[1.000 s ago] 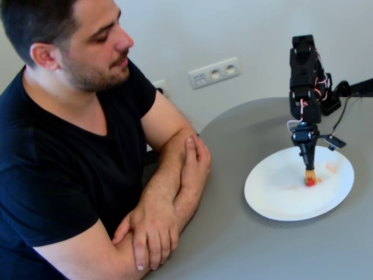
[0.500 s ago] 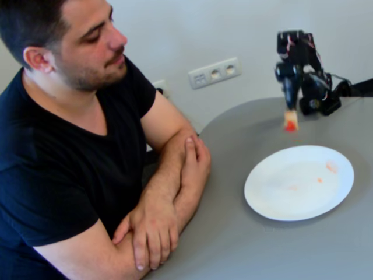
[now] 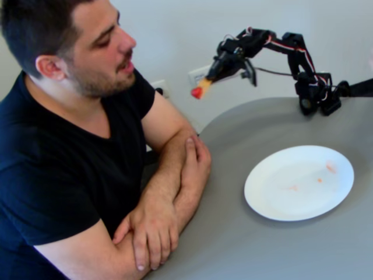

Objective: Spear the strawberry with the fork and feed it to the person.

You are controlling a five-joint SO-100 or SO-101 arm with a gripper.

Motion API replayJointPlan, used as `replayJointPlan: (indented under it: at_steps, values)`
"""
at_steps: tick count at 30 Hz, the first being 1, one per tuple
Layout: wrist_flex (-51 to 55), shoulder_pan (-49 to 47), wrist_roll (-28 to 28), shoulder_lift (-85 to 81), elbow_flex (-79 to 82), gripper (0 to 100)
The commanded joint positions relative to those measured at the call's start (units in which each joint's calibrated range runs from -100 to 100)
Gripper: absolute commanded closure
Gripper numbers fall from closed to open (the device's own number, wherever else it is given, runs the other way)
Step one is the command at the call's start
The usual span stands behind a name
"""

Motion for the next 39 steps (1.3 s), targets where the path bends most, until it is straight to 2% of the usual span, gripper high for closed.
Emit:
replayJointPlan:
  at_steps: [1, 8, 11, 15, 20, 25, 28, 35, 39]
  values:
    - [-2.9, 0.4, 1.6, -0.5, -1.5, 99]
    - [-8.3, 0.4, 6.3, -0.3, -0.8, 99]
    - [-9.4, 2.1, 6.6, 0.2, -0.5, 99]
    - [-10.4, 4.2, 7.1, 4.8, -1.6, 99]
    - [-15.2, 6.2, 11.0, 9.4, -1.5, 99]
    - [-14.5, 5.9, 10.5, 7.5, -1.4, 99]
    - [-9.3, 3.3, 10.5, 3.5, -1.7, 99]
    - [-9.6, 3.5, 11.1, 1.7, -6.4, 99]
    - [-11.3, 3.4, 14.3, 1.7, -7.7, 99]
